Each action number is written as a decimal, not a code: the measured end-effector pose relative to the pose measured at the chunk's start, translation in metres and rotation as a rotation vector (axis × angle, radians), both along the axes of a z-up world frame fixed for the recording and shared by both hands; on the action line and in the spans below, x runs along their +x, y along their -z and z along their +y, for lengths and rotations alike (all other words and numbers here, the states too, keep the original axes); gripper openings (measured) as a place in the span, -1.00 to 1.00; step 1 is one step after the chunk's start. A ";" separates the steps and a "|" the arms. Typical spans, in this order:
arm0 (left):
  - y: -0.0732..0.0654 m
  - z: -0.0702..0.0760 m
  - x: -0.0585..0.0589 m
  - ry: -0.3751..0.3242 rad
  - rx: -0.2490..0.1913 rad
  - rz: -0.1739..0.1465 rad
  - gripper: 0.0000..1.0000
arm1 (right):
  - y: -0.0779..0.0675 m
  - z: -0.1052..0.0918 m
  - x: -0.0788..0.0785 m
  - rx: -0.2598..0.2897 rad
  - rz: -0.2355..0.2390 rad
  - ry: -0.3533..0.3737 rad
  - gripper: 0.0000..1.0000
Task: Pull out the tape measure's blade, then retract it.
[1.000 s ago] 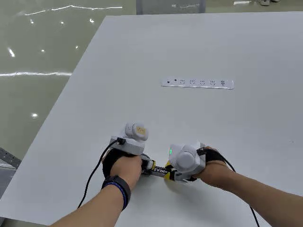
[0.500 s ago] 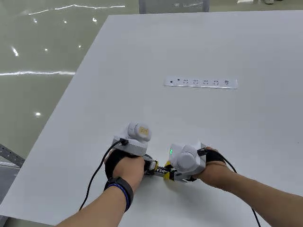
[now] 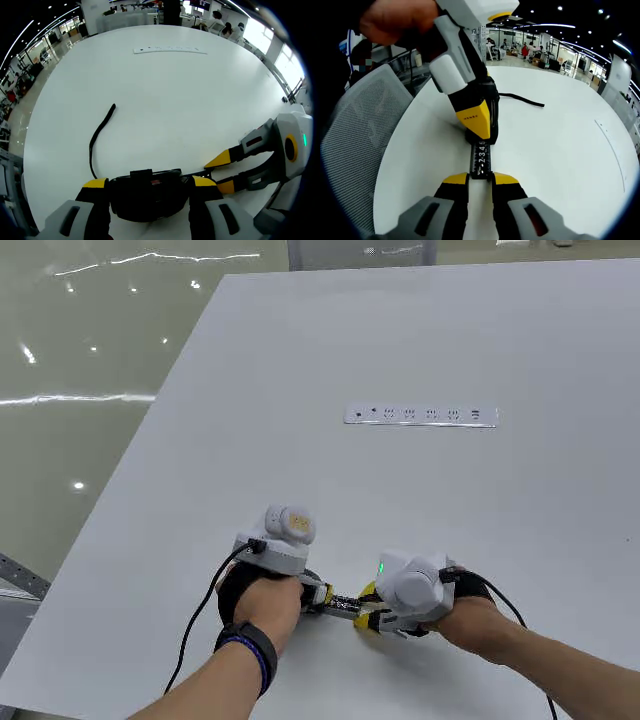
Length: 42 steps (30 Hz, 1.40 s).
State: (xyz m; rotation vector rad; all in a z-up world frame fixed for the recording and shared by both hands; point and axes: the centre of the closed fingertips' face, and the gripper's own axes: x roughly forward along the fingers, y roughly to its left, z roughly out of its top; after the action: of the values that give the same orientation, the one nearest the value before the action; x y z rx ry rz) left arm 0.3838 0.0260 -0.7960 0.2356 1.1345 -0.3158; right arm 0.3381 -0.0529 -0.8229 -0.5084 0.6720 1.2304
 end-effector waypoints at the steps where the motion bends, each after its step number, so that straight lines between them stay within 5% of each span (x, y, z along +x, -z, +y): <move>1: 0.000 0.000 0.000 0.001 0.000 0.000 0.22 | 0.000 0.000 0.001 0.002 0.000 0.010 -0.70; 8: 0.000 0.001 0.001 0.008 0.002 0.001 0.21 | -0.002 0.006 0.004 0.055 0.024 0.020 -0.75; 42: 0.001 0.004 0.004 -0.049 -0.026 0.022 0.21 | 0.000 0.026 0.012 0.026 -0.002 -0.092 -0.77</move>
State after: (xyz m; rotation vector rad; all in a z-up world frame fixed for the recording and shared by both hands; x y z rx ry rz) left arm 0.3874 0.0300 -0.7971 0.1821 1.1551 -0.2904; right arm 0.3498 -0.0269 -0.8227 -0.5238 0.6355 1.3231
